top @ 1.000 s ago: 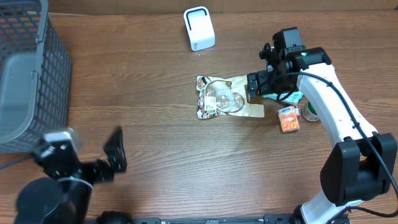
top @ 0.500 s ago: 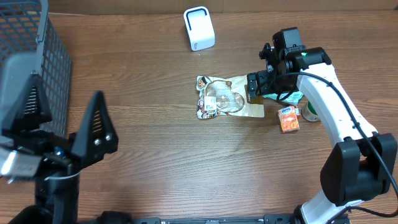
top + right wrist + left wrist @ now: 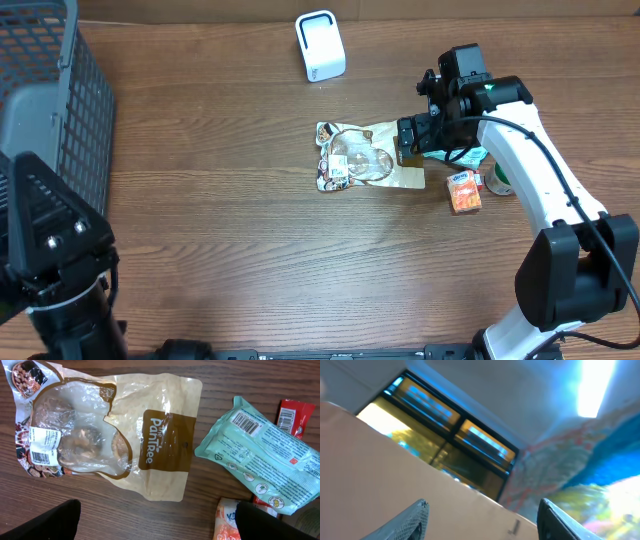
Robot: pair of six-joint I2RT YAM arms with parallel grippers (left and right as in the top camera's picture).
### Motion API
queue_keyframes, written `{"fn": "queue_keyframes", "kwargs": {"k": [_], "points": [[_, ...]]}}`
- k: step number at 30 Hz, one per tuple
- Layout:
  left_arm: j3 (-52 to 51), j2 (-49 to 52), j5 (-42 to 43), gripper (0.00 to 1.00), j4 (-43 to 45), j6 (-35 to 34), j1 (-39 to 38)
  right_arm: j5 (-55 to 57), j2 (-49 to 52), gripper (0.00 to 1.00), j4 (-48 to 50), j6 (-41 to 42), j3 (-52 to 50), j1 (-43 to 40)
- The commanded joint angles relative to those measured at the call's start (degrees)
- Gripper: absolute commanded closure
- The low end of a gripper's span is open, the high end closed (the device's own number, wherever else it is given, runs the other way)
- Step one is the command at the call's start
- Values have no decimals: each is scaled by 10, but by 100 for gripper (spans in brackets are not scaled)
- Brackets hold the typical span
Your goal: Scan the item barcode
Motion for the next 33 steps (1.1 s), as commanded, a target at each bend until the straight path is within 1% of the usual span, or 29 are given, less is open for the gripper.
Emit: {"fn": "queue_keyframes", "kwargs": {"k": [1,2,8,11,13,16,19,20,23,29,33], "points": [[-49,0,-62,38,32,50,1,3,-5,0,3,2,-3,1],[-67,0,-69,37,55,56,1,3,-5,0,3,2,-3,1],[-214,0,-116,35,264,55,1,3,-5,0,3,2,-3,1],[-284,0,-118,32,378,55,1,3,-5,0,3,2,-3,1],[-319,0,-119,30,438,55,1,3,-5,0,3,2,-3,1],[-368,0,-138,27,501,55,1,3,-5,0,3,2,-3,1],[-413,0,-172,11,533,55,1,3,-5,0,3,2,-3,1],[-430,0,-186,1,540,55,1,3,-5,0,3,2,-3,1],[-465,0,-208,0,543,55,1,3,-5,0,3,2,-3,1],[-524,0,-207,0,528,58,1,3,-5,0,3,2,-3,1],[-528,0,-205,1,480,77,1,3,-5,0,3,2,-3,1]]}}
